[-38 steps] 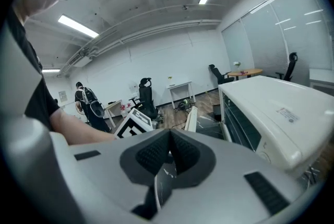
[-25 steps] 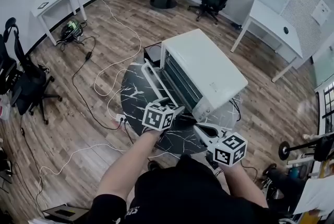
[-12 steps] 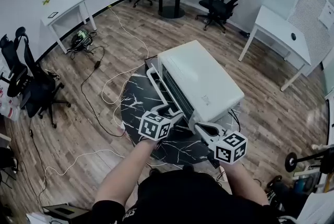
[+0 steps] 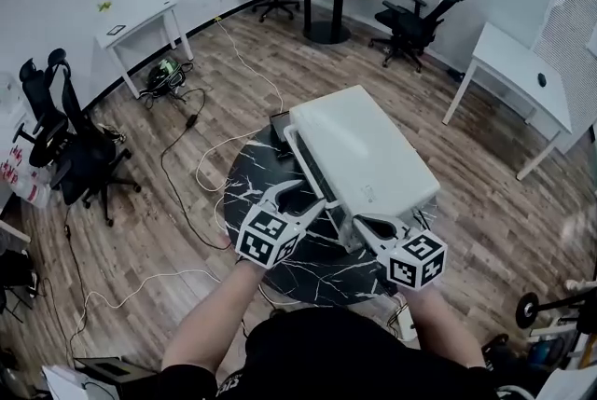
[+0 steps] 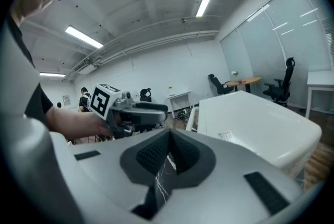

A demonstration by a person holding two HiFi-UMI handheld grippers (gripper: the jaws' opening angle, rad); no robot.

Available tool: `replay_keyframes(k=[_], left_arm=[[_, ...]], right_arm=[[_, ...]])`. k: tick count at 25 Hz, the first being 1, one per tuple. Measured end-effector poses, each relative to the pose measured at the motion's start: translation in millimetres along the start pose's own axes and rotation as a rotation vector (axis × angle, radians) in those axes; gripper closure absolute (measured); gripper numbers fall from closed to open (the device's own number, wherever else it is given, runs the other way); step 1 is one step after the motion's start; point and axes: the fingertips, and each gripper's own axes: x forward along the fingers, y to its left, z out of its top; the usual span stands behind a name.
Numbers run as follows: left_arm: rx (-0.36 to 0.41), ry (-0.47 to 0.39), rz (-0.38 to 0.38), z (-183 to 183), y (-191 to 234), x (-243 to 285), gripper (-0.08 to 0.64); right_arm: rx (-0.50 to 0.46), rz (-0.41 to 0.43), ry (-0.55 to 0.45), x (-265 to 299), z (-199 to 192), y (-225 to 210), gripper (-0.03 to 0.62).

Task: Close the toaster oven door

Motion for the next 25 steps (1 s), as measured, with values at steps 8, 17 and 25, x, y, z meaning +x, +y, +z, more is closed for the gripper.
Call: replay_keyframes(k=[8,17,25], left_arm=[[0.121,-0.134,0.074,62.7,-1.5,-49.6,0.411],[0.163,-0.234,0.224,102.7,20.2,-108.2,0.526],[0.090,-0.279,0.346,102.9,52.4,-146.6,0.560]], right_arm=[[-0.140,0.045,-0.067,9.2,53.5,9.7,0.586],[-0.240,0.039,-0.215,9.8,120.5,33.5,0.586],[-0.360,0.049,-0.340,-2.9,144.9,59.5,0.588]])
